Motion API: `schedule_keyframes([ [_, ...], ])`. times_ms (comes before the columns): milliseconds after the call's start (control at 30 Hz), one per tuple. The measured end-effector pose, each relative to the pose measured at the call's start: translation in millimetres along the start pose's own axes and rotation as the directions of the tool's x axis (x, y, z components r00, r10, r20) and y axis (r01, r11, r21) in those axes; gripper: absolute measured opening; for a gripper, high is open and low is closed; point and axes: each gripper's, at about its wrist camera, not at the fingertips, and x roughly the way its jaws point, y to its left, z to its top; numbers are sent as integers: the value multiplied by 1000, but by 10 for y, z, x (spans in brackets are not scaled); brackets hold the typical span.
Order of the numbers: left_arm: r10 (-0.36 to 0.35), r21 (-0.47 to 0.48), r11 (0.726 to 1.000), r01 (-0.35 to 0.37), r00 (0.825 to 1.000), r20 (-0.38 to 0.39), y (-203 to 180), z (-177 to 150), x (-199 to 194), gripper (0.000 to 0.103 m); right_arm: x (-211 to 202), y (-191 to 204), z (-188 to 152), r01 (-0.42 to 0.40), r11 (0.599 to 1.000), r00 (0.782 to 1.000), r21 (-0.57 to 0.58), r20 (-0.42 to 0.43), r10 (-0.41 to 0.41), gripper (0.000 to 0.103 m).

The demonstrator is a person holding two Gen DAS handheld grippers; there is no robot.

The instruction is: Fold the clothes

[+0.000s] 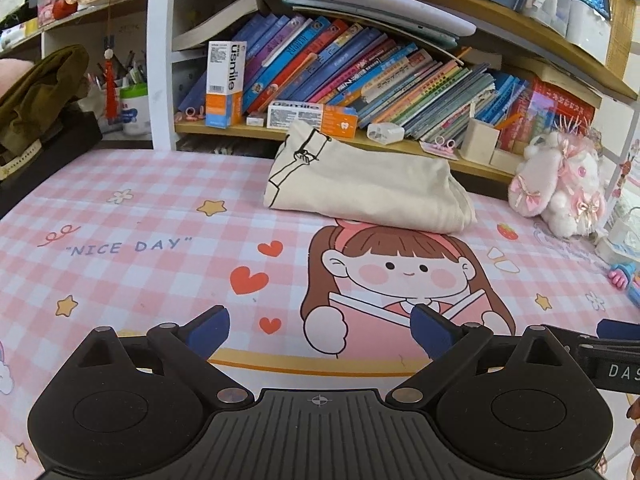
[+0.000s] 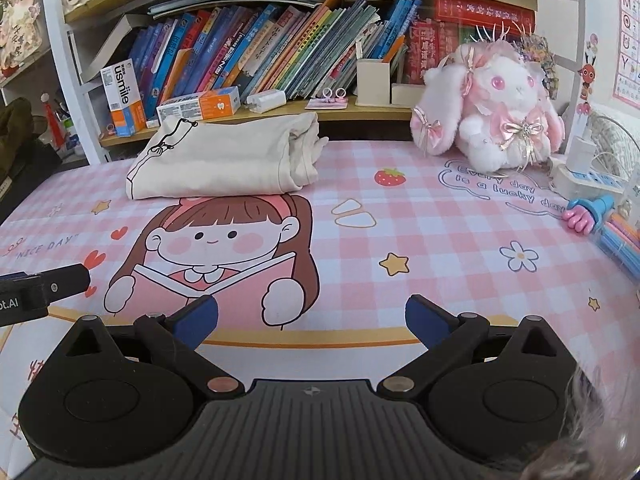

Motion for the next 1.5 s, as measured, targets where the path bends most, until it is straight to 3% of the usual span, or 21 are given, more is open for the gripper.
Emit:
schedule_keyframes([
  [1500, -13, 13, 1000, 13, 1000, -8, 18, -25, -22, 98, -15, 63, -5, -4, 1000, 1000, 3, -11, 4, 101],
])
